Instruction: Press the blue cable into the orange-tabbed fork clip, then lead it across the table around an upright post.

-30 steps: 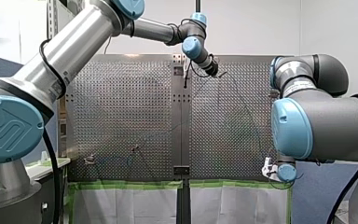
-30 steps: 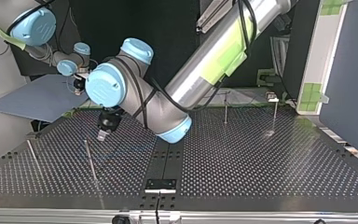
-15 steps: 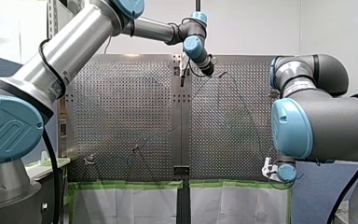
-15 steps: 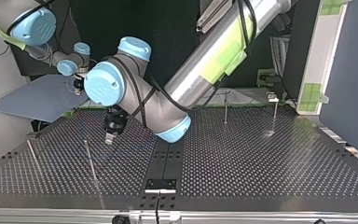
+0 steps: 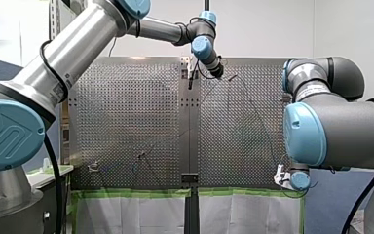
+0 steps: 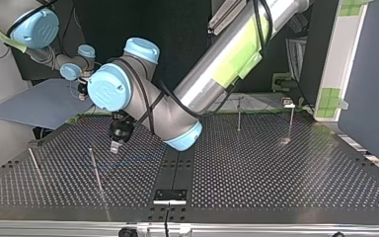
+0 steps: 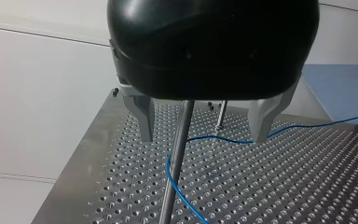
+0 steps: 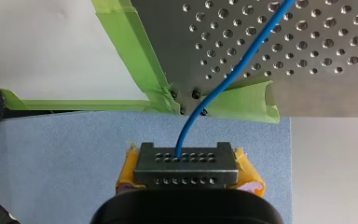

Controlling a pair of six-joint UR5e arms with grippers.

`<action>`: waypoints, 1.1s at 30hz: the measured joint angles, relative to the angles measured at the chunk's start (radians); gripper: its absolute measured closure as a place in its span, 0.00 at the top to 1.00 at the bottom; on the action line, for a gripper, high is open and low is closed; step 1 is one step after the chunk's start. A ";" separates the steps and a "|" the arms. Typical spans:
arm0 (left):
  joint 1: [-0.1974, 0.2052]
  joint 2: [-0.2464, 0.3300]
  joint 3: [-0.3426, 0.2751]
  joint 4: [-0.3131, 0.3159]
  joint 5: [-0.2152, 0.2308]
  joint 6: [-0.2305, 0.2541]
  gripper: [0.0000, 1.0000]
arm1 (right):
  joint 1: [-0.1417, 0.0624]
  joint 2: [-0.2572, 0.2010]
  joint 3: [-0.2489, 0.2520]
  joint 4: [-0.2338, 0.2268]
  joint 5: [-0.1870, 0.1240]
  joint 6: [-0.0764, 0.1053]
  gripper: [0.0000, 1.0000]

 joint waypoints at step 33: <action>0.008 0.104 -0.116 0.075 -0.075 -0.071 1.00 | 0.005 0.000 0.000 0.004 0.000 -0.008 0.00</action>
